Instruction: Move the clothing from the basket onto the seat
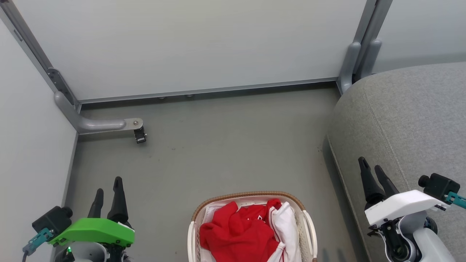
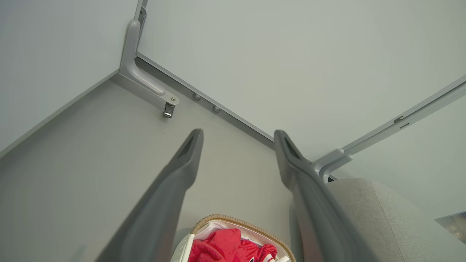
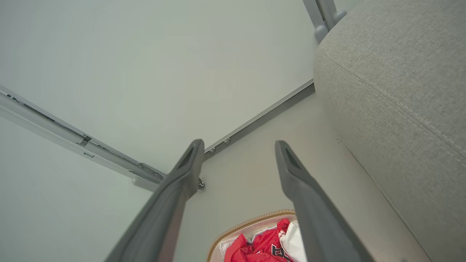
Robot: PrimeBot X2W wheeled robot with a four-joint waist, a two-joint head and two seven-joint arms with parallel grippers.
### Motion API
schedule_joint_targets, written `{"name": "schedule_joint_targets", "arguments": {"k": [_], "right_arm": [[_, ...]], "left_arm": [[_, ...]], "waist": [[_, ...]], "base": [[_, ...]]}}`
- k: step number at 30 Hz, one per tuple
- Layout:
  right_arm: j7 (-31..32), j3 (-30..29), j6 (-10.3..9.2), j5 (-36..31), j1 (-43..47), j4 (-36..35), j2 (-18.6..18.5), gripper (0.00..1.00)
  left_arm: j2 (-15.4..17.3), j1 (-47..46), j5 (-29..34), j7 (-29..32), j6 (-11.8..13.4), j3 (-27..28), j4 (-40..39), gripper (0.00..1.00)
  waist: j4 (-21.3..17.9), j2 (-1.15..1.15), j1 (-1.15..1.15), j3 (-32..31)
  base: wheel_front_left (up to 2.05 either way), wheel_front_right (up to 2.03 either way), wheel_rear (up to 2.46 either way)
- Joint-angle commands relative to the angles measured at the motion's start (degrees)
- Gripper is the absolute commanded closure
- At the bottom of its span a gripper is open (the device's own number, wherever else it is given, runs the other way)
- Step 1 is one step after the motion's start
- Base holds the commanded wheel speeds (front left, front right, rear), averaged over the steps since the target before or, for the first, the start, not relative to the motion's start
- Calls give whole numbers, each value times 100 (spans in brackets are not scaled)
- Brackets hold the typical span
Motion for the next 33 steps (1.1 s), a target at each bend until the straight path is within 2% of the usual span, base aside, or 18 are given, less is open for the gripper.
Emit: {"name": "schedule_joint_targets", "arguments": {"k": [1, 20, 33], "right_arm": [[-63, 37, 1, -223, -162, -19, -68, 0], [-358, 273, 2, -1718, -230, 182, -163, 0], [-534, 342, 2, -2436, -184, 151, -199, 0]], "left_arm": [[63, -169, 227, -63, 38, -28, -49, 0], [163, -111, 1574, -372, 138, -292, 21, 0], [203, -13, 2260, -551, 168, -375, 6, 0]], "waist": [[1, 20, 0, 2], [-11, 28, 0, 12], [-27, 33, 0, -23]], "base": [[0, 0, 0], [0, 0, 0], [0, 0, 0]]}}
